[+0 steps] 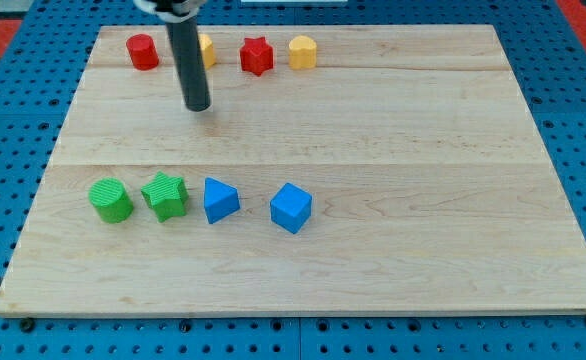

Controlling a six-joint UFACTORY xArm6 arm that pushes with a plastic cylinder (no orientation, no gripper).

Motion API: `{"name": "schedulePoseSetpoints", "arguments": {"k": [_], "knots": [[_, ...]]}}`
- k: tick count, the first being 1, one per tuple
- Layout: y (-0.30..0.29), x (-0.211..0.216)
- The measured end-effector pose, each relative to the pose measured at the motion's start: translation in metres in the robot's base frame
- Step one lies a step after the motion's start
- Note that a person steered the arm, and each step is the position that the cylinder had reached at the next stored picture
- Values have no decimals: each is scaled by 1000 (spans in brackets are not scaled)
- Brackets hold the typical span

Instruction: Nudge the red star slightly up

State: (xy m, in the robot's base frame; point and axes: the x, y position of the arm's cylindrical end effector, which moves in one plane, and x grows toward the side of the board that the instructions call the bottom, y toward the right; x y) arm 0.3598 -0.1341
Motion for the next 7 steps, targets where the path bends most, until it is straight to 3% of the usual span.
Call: {"name": "schedulePoseSetpoints", "arguments": {"k": [2, 4, 7], "knots": [[66, 64], [100, -44], [107, -81]]}}
